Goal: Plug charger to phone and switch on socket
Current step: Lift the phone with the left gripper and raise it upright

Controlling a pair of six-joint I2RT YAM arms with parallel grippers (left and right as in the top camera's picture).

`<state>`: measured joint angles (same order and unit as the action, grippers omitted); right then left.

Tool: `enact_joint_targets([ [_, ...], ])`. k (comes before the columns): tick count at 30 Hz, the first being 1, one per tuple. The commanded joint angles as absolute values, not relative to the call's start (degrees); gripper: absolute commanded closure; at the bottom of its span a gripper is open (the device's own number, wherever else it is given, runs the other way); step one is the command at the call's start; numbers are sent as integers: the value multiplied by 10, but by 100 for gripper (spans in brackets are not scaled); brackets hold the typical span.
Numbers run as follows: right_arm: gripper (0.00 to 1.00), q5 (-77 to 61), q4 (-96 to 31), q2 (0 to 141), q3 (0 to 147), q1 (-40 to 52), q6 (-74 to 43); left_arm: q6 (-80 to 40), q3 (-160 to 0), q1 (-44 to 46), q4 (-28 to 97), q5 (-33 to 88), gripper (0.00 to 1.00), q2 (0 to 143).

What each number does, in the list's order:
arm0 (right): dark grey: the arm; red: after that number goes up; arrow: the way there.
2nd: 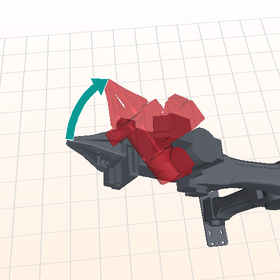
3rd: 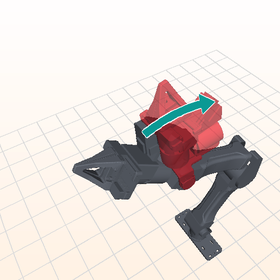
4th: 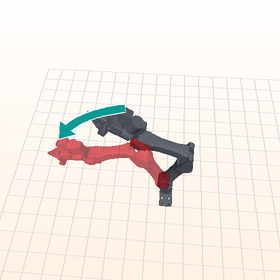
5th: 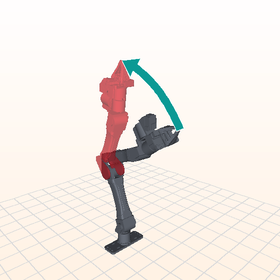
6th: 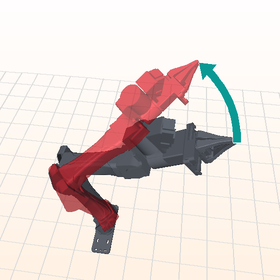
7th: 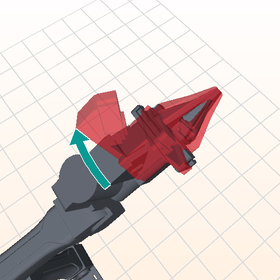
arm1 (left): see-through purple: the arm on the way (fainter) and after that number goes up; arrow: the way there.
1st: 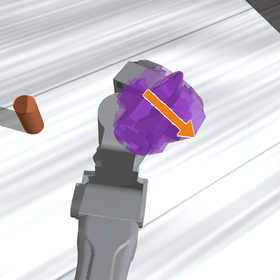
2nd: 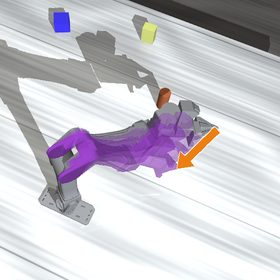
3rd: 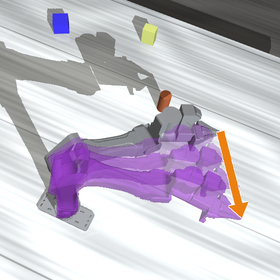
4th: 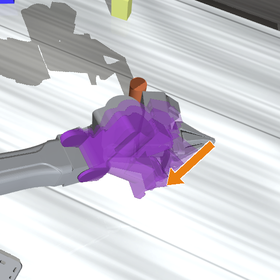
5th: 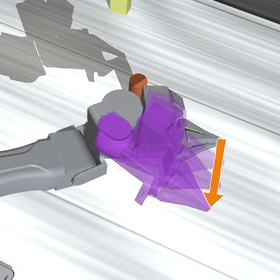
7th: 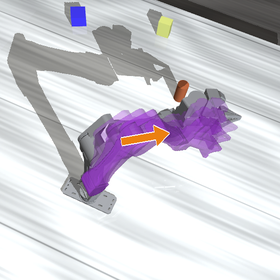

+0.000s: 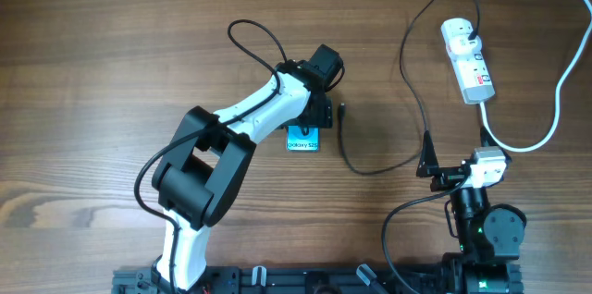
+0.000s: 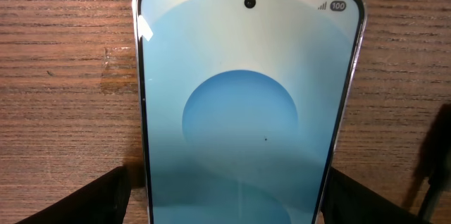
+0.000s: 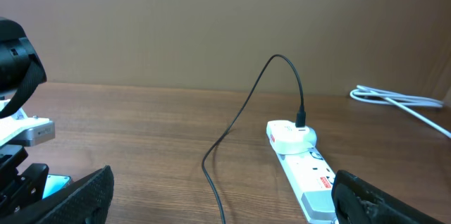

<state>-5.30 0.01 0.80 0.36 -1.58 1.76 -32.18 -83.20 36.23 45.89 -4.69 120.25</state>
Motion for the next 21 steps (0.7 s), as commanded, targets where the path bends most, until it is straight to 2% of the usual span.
enact_joint_targets([
  [1,0,-47,1,5,3,-13,14,-334,-817,375,453,-50,21,1216],
  [8,0,-47,1,5,3,-13,14,-339,-817,379,450,-50,23,1216],
  [10,0,-47,1,5,3,-13,13,-339,-817,379,450,-50,22,1216],
  [11,0,-47,1,5,3,-13,13,-339,-817,379,450,-50,16,1216],
  [16,0,-47,1,5,3,-13,14,-339,-817,384,450,-50,17,1216],
  [21,0,-47,1,5,3,-13,13,-339,-817,388,450,-51,34,1216],
])
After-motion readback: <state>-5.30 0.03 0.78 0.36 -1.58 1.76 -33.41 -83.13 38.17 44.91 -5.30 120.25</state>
